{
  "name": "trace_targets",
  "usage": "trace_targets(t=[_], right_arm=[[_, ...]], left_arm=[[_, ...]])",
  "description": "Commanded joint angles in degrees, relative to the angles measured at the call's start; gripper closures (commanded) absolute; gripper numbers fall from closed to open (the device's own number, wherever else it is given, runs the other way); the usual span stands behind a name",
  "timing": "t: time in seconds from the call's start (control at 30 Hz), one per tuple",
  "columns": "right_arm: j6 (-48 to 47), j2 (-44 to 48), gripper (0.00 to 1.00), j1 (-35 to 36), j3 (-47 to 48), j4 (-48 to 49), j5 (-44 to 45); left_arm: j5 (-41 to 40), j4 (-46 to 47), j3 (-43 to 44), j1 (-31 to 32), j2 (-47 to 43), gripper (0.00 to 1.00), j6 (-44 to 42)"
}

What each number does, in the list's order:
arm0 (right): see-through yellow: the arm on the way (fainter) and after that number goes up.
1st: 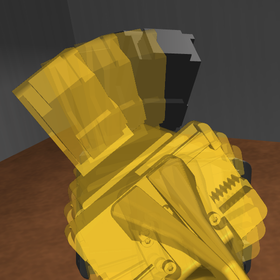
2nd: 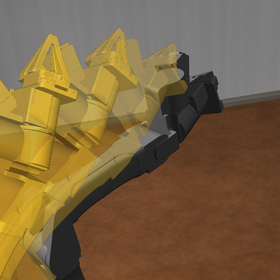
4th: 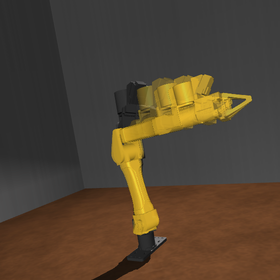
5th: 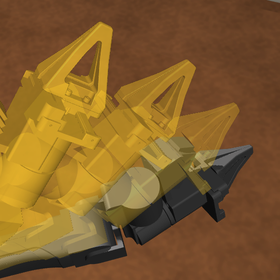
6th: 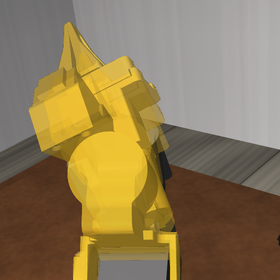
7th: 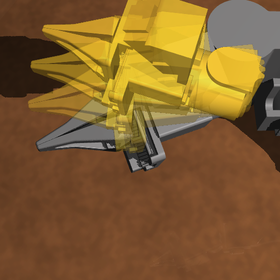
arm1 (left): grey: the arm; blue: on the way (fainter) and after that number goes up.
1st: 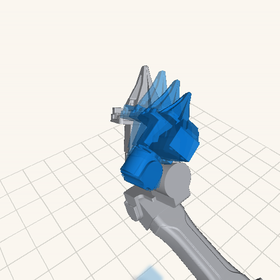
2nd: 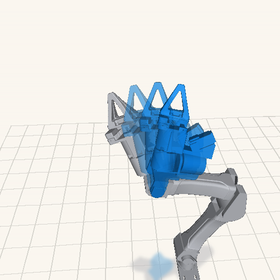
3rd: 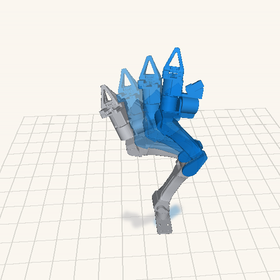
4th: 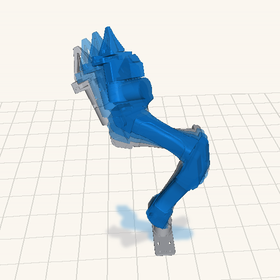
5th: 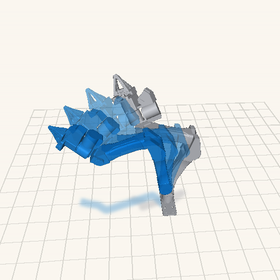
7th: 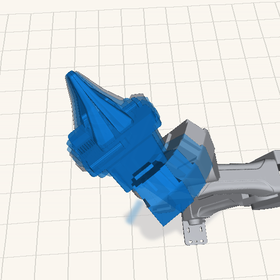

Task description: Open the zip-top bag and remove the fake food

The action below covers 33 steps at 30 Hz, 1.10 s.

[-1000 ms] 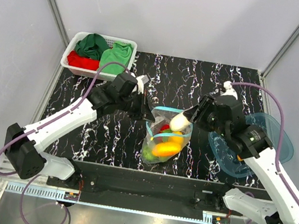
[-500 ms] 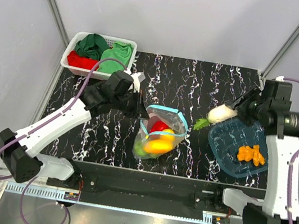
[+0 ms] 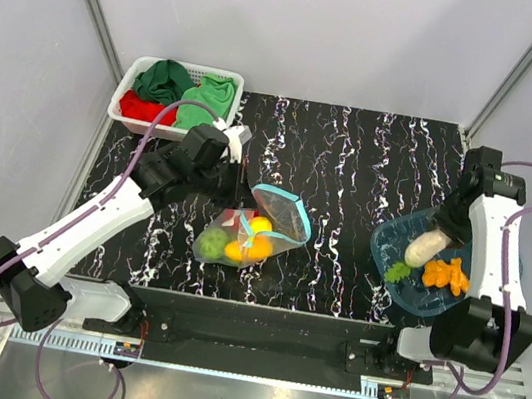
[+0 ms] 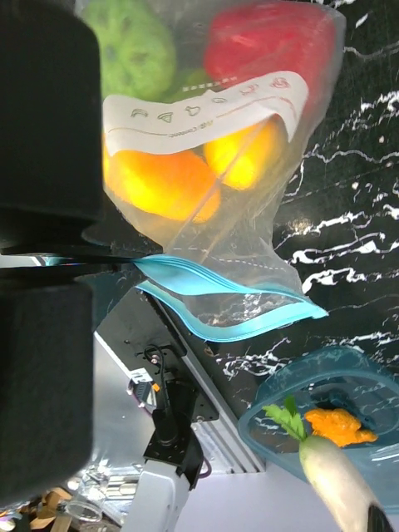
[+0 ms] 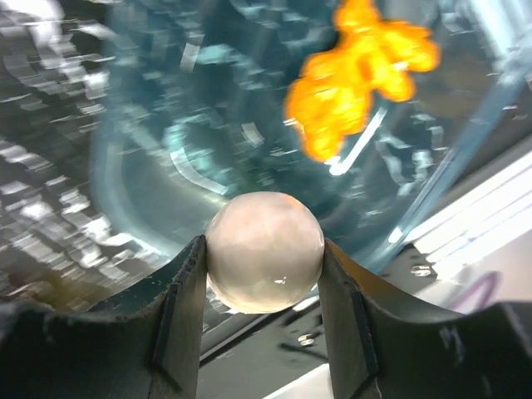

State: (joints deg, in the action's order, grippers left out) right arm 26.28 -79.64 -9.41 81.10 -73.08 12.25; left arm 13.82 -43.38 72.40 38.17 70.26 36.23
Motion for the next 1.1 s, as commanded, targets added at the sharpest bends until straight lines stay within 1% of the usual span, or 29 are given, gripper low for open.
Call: trace_targets(t=[0.0,0.03,0.07,0.1,0.17,0.2,0.27,0.3,0.4,0.43,0.5,0.53,0.6,0.63,0.67,0.73,0.77,0.8,0.83,0.87,0.97,1.0,1.03,1.07], right_arm=[[-5.01,-3.5,0.71,-1.23,-1.3,3.03,6.3],[-5.36,-4.03,0.64,-1.23,-1.56,3.99,5.77],[-5.89,-5.52,0.59,-1.23,-1.56,4.26,3.07],[-5.89,-6.23,0.43,-1.31,-1.47,4.35,1.74],[-5.72,-7.81,0.28,-1.31,-1.65,4.26,-1.6],[-5.63,-7.99,0.17,-1.23,-1.65,4.0,-1.79],[-5.37,-7.21,0.04,-1.23,-1.73,4.0,-2.14],[-5.63,-6.77,0.01,-1.23,-1.73,4.0,-2.4],[-5.37,-4.66,0.0,-1.14,-0.86,2.68,-3.9],[-5.28,-3.96,0.0,-0.09,-0.68,2.16,-5.99],[-4.4,-1.58,0.0,2.71,-0.51,1.36,-7.15],[-3.88,-0.97,0.0,7.17,0.02,0.32,-9.24],[-0.19,0.71,0.0,12.28,0.72,-1.01,-11.97],[1.3,1.14,0.0,14.75,1.6,-2.06,-14.86],[4.8,2.02,0.0,19.82,2.13,-2.33,-15.76],[9.03,2.9,0.0,25.12,4.58,-3.03,-14.02],[12.7,3.86,0.0,30.1,5.46,-2.77,-14.18],[15.26,4.48,0.0,31.98,6.6,-1.55,-14.53],[20.42,5.36,0.0,33.74,7.14,-1.11,-14.27],[22.39,5.63,0.0,35.84,7.49,-0.14,-15.75],[30.47,6.51,0.0,37.01,6.36,4.69,-23.66],[32.76,6.68,0.0,37.09,4.61,7.57,-25.85],[37.56,7.03,0.0,37.09,3.55,9.25,-29.7],[39.35,7.13,0.0,37.18,2.67,10.84,-31.31]], left_arm=[[4.36,5.23,1.16,-0.12,0.75,1.0,-0.72],[5.24,5.67,1.16,-0.12,1.37,1.0,-0.72],[5.6,5.84,1.16,-0.12,1.63,1.0,-0.72],[5.95,6.02,1.16,-0.12,1.9,1.0,-0.63],[6.65,6.55,0.99,-0.12,2.51,1.0,-0.55],[6.83,6.81,0.99,-0.12,2.78,1.0,-0.46],[8.06,7.25,1.07,-0.12,3.48,1.0,-0.11],[8.5,7.51,1.08,-0.12,4.09,1.0,0.16],[9.2,8.39,1.16,-0.12,4.8,1.0,1.21],[9.55,8.74,0.99,-0.12,4.89,1.0,1.47],[9.9,9.71,0.64,-0.03,5.24,1.0,2.44],[10.69,10.06,0.2,-0.12,5.5,1.0,2.7],[11.4,10.59,-0.24,-0.03,6.2,1.0,3.41],[12.18,10.85,-0.5,-0.03,6.38,1.0,3.67],[12.45,11.12,-1.12,-0.03,6.56,1.0,3.94],[12.28,11.56,-1.47,-0.03,7.08,1.0,4.03],[12.28,11.65,-1.82,-0.03,7.17,1.0,4.37],[12.19,12.26,-2.0,-0.03,7.35,1.0,4.55],[12.19,12.61,-2.35,-0.03,7.44,1.0,4.81],[12.19,13.4,-2.79,-0.03,7.61,1.0,5.25],[12.89,14.98,-3.41,-0.03,8.4,1.0,6.13],[13.42,15.42,-3.76,-0.03,8.66,1.0,6.31],[13.42,15.69,-3.85,-0.03,8.84,1.0,6.49],[13.51,16.3,-4.02,0.06,9.19,1.0,6.66]])
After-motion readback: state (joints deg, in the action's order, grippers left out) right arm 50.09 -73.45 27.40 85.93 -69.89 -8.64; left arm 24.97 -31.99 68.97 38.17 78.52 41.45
